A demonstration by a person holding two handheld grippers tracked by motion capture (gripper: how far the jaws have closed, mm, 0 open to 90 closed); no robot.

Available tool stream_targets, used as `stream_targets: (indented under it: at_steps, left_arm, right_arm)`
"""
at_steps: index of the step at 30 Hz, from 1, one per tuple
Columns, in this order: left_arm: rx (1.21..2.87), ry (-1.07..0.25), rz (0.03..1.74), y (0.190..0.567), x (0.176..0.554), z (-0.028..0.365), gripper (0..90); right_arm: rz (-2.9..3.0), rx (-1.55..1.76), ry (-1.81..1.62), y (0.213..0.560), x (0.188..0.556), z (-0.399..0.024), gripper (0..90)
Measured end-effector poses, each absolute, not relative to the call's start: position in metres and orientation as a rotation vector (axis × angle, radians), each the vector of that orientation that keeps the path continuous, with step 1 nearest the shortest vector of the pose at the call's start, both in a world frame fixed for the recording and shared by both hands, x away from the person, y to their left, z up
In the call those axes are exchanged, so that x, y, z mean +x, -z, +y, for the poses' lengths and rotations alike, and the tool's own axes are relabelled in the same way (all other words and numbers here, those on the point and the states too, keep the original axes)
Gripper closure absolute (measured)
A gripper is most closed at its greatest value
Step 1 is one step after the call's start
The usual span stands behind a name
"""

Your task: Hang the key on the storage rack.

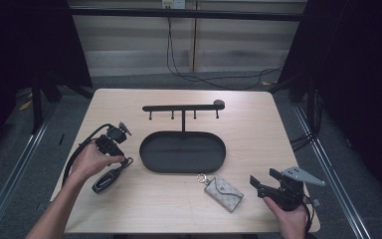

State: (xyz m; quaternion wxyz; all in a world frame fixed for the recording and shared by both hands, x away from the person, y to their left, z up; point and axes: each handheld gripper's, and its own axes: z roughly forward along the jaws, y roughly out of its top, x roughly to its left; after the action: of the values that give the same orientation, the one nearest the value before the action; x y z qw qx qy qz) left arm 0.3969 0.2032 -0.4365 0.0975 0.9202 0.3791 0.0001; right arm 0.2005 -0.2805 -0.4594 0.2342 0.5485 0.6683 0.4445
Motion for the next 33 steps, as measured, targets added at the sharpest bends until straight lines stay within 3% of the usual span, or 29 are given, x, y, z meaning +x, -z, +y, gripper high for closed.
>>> stream_targets:
  at_steps: [29, 33]
  left_arm:
    - [2.836, -0.018, 1.143, 0.466, 0.405, 0.187, 69.2]
    - [2.832, 0.001, 1.22, 0.466, 0.409, 0.185, 70.5]
  right_arm:
    - [1.844, 1.509, -1.212, 0.46, 0.201, -0.281, 19.0]
    - [1.85, 1.506, -1.208, 0.46, 0.2, -0.28, 19.1]
